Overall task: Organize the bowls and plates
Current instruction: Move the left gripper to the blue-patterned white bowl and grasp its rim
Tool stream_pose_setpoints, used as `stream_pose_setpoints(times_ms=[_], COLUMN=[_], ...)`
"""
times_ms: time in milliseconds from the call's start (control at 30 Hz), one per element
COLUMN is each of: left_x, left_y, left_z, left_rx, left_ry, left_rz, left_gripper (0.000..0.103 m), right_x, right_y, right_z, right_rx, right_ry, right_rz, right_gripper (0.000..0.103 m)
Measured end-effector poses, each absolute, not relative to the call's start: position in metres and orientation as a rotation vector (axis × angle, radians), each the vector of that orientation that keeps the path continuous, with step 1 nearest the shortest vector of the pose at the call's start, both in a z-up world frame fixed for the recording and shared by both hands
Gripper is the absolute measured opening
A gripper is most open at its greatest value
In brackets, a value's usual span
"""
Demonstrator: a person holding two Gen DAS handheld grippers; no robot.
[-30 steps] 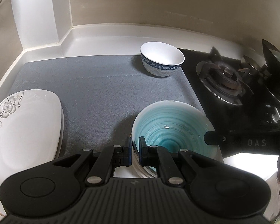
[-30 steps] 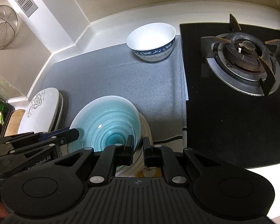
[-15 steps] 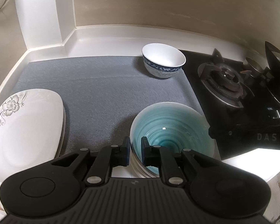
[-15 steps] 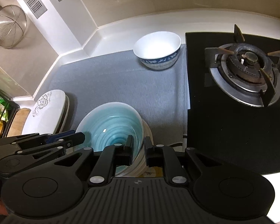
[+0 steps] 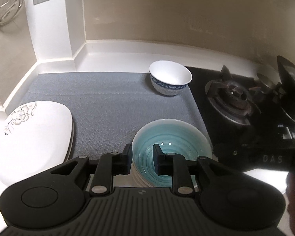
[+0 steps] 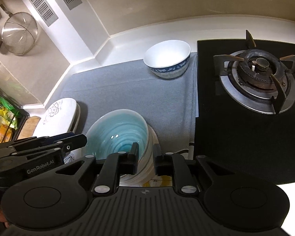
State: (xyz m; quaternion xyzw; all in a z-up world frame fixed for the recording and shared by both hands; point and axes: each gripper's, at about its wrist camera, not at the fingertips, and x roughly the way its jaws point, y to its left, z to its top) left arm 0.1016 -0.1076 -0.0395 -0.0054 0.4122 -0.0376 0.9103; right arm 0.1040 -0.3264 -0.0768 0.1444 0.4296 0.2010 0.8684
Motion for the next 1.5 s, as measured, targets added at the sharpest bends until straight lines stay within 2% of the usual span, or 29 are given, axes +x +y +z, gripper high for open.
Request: stream_pose_setpoints(times_ms=[233, 600, 900, 933, 1000, 1133, 1267, 1367, 1433, 1500], left_x=[0.118, 0.220, 0.300, 0.307, 0.321, 0.342, 0.355, 0.362, 0.363, 0.365], left_y=[-0.092, -0.070, -0.073, -0.074, -0.077, -0.085, -0.095, -0.102, -0.106, -0.108], left_z=[-0.020, -0.018, -0.049, -0.054, -0.064, -0.078, -0.092, -0.100, -0.103, -0.104], left_rx=[-0.065, -0.150, -0.183, -0.187, -0.199, -0.223, -0.226, -0.196, -0.159, -0.137], left_ry=[0.807, 0.819, 0.890, 0.897, 0.915, 0.935, 0.946, 0.950, 0.948, 0.953], left_rz=[-0.118, -0.280, -0.379, -0.379, -0.376, -0.390, -0.380, -0.371, -0.349, -0.332], left_gripper=[0.025, 0.024, 0.025, 0.026, 0.034, 0.038, 0.039, 0.037, 0.029, 0.015], right_x=[0.095, 0.083, 0.055, 0.050, 0.039, 0.017, -0.004, -0.013, -0.018, -0.020], right_y=[-0.330, -0.342, -0.339, -0.339, -0.339, -0.337, -0.336, -0.336, -0.336, -0.336], right_z=[-0.077, -0.058, -0.049, -0.049, -0.047, -0.045, -0.043, -0.042, -0.040, -0.039], right_rx=[0.340, 0.365, 0.387, 0.390, 0.391, 0.399, 0.407, 0.408, 0.409, 0.411], right_ry=[0.866, 0.799, 0.783, 0.783, 0.780, 0.780, 0.782, 0.784, 0.781, 0.776], right_rz=[0.415, 0.213, 0.008, -0.018, -0.069, -0.155, -0.233, -0.278, -0.297, -0.310], right_gripper=[0.032, 0.032, 0.032, 0.032, 0.032, 0.032, 0.032, 0.032, 0.032, 0.032])
